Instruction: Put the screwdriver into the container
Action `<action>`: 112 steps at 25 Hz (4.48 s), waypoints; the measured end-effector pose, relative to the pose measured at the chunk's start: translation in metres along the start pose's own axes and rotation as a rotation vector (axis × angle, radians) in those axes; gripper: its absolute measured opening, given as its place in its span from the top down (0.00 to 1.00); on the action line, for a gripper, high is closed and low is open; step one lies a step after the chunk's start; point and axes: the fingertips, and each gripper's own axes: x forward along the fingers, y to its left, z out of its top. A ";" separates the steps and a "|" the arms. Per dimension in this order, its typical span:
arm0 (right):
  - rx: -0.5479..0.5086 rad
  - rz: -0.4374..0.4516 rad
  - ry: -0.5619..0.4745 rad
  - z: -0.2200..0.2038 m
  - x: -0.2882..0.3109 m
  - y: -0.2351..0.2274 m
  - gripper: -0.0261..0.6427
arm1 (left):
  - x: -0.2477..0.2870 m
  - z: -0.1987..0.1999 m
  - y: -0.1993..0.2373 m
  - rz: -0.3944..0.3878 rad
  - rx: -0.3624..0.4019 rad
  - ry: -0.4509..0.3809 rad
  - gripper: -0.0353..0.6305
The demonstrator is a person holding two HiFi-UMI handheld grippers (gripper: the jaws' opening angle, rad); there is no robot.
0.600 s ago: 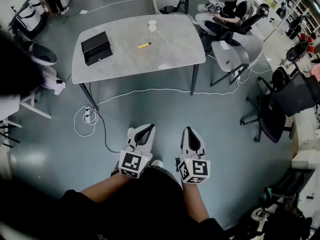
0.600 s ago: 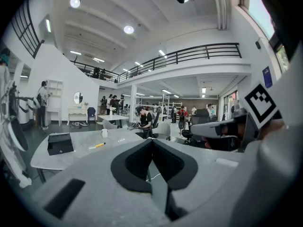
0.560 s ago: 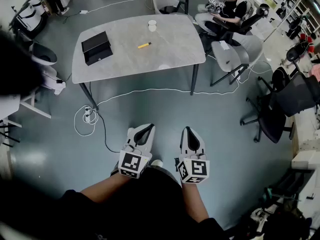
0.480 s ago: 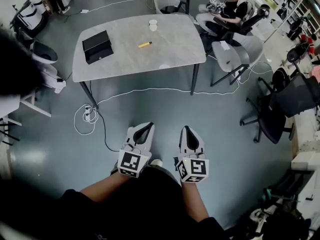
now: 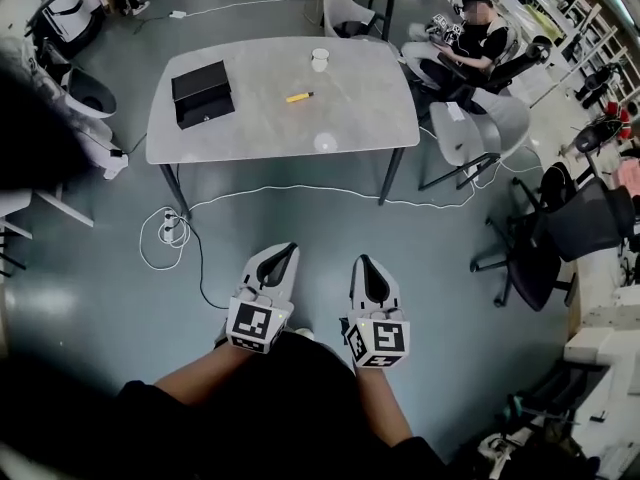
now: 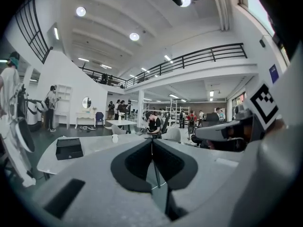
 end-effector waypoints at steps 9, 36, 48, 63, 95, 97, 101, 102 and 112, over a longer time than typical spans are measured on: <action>-0.050 0.013 -0.010 0.044 0.121 0.042 0.94 | 0.041 0.034 0.134 0.014 0.007 -0.036 0.92; -0.115 0.063 0.029 0.081 0.410 0.041 0.94 | 0.216 0.024 0.341 0.013 -0.063 0.046 0.92; -0.051 0.151 0.115 0.092 0.539 -0.077 0.94 | 0.393 -0.001 0.373 0.023 -0.218 0.212 0.92; -0.038 0.277 0.196 0.074 0.618 -0.154 0.94 | 0.529 -0.109 0.386 -0.077 0.034 0.536 0.92; 0.041 0.187 0.289 0.024 0.618 -0.200 0.94 | 0.603 -0.280 0.382 -0.328 0.305 0.987 0.68; 0.038 0.174 0.285 0.023 0.616 -0.209 0.94 | 0.607 -0.283 0.379 -0.320 0.299 1.001 0.70; 0.045 0.180 0.293 0.020 0.612 -0.210 0.94 | 0.604 -0.292 0.388 -0.295 0.329 1.053 0.71; 0.044 0.189 0.297 0.018 0.610 -0.208 0.94 | 0.603 -0.293 0.389 -0.301 0.332 1.055 0.72; 0.047 0.189 0.313 0.011 0.597 -0.170 0.94 | 0.574 -0.282 0.406 -0.343 0.407 1.027 0.82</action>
